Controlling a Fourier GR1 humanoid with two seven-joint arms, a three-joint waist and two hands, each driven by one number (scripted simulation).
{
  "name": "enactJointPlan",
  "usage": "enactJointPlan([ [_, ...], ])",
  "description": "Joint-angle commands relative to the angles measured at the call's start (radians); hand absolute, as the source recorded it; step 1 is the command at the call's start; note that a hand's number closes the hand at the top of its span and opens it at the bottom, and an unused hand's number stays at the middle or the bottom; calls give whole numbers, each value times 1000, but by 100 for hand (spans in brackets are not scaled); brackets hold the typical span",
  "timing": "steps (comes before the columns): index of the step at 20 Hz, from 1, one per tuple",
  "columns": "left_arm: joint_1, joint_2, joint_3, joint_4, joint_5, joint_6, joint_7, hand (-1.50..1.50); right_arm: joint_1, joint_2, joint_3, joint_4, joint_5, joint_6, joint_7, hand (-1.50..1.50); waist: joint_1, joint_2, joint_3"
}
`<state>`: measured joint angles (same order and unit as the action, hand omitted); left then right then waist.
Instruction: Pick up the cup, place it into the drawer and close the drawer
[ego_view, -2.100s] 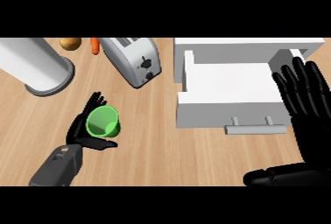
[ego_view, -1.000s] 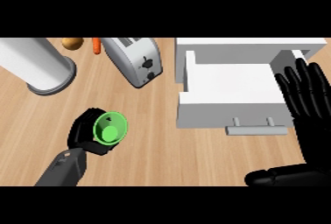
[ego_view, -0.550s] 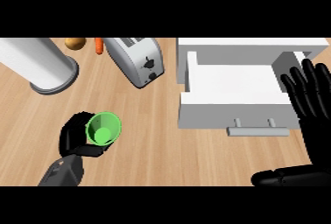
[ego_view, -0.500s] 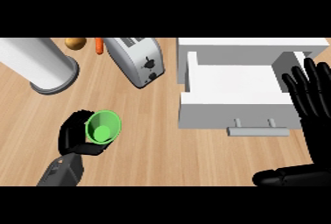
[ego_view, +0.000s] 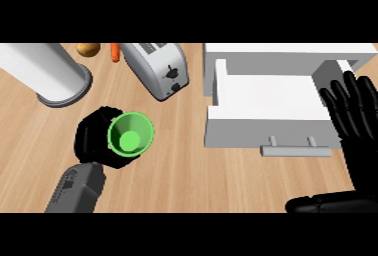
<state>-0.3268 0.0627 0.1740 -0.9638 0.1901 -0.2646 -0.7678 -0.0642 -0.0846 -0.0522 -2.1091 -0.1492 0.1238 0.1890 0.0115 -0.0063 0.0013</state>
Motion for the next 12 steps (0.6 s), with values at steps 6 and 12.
enactJointPlan([
  [6, -1, -61, -111, -420, 98, 111, 357, 150, -29, -12, -10, 5, -11, 2, 25, -150, -8, 4, -1],
  [12, -154, -62, -183, -465, 64, 293, 470, 150, 90, 14, 23, -94, -4, 20, 2, -150, -19, 5, -1],
])
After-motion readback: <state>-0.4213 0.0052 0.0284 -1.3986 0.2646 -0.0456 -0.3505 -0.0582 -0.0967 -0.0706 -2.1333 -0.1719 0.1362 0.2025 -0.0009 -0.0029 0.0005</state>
